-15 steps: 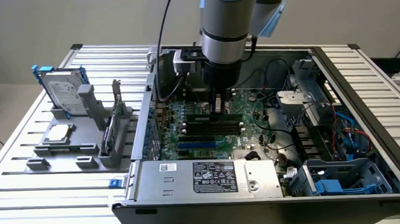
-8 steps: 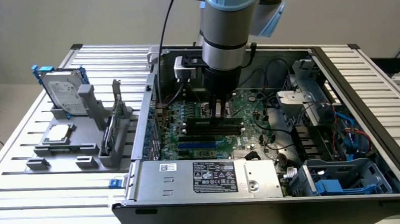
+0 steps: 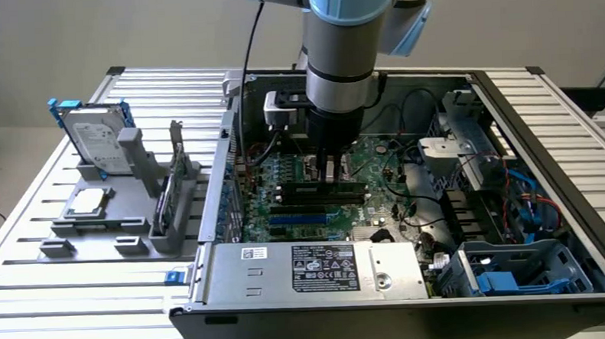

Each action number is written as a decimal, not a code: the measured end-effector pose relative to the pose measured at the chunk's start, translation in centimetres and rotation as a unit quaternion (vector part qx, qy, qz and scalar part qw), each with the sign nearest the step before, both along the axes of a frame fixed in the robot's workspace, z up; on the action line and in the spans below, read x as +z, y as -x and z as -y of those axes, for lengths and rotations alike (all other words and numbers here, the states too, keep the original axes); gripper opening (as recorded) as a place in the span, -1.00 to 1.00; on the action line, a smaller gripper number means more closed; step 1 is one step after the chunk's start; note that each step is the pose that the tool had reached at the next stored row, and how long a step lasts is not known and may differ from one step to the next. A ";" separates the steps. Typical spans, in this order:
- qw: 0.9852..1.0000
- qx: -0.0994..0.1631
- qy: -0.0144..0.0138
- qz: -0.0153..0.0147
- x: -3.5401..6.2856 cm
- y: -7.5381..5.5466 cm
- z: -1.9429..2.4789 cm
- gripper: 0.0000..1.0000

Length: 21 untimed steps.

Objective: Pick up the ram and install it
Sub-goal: 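Insert the ram into the slot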

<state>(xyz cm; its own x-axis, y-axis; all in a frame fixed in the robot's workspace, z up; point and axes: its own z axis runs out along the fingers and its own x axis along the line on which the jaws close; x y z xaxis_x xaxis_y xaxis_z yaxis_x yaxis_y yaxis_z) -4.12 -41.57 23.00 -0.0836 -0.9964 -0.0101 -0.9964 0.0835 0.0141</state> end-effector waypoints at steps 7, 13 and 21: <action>1.000 0.000 0.000 0.000 -0.12 0.0 0.00 -0.72; 1.000 0.000 0.000 0.000 -0.31 0.0 0.02 -0.72; 1.000 0.000 0.000 0.000 -0.69 0.0 0.03 -0.72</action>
<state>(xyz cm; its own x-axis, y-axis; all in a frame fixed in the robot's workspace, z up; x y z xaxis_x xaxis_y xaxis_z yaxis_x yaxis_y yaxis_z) -4.10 -41.60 22.31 -0.0828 -0.9965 -0.0101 -0.9965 0.0827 0.0140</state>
